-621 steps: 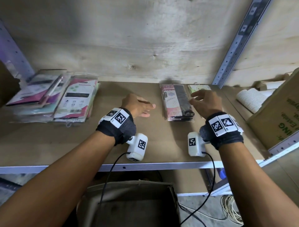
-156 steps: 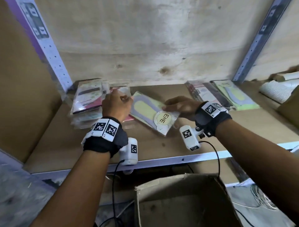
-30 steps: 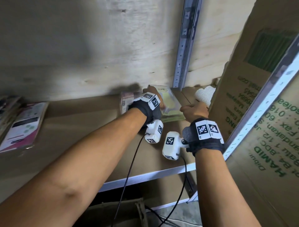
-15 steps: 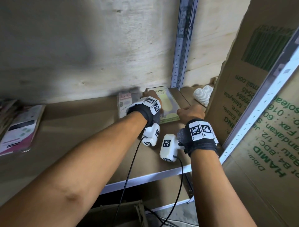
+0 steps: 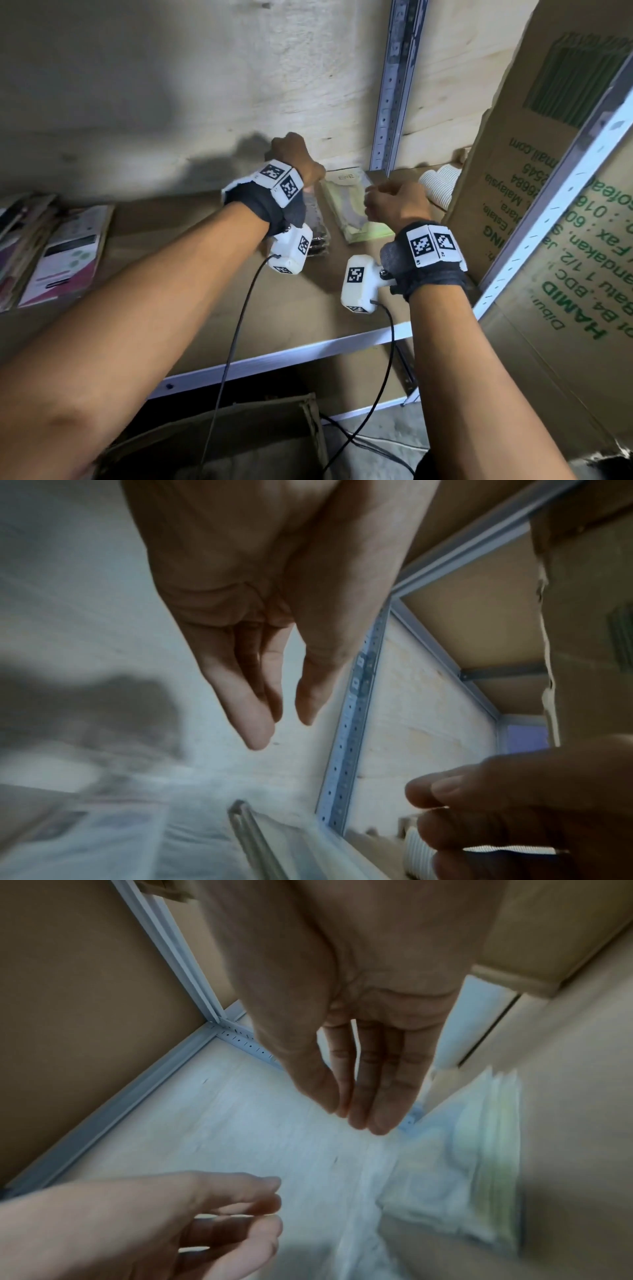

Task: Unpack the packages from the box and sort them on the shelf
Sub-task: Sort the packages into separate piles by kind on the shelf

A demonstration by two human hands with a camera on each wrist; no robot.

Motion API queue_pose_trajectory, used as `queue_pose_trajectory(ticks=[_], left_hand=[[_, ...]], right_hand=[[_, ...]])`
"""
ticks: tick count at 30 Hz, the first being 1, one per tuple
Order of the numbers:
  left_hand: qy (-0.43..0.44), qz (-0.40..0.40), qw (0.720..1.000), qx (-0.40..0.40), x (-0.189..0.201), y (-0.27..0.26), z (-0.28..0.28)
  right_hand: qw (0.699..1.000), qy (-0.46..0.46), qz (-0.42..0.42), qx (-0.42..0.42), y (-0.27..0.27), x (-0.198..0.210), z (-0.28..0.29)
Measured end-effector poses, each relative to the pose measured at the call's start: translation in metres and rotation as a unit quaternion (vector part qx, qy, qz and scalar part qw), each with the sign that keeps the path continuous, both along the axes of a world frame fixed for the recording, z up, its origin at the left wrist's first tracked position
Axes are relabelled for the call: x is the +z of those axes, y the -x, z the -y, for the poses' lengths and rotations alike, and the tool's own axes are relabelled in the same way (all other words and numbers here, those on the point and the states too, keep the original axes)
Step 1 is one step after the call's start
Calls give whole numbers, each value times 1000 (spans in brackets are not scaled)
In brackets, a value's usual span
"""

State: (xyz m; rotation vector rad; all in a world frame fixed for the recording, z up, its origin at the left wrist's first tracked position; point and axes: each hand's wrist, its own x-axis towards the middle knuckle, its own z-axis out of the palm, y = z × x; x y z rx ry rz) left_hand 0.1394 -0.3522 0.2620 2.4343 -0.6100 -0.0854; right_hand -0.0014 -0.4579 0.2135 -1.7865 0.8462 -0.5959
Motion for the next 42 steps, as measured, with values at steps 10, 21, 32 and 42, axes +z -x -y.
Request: queue_pose_trajectory(ticks=[10,21,32,42], left_hand=[[222,-70,969,82,-31,-45,-189],[330,-53,925,179,-76,-66,-328],[372,-21,906,201,-53,-90,-397],[372,-40,913,164,-46,-74,-407]], right_hand=[[984,-18,128,126,-29,17,-101],[945,-43,51,320,-106,-1,-237],[924,52,-126,357,-223,-32,-348],[908,117,-203,348,-225,-42,-350]])
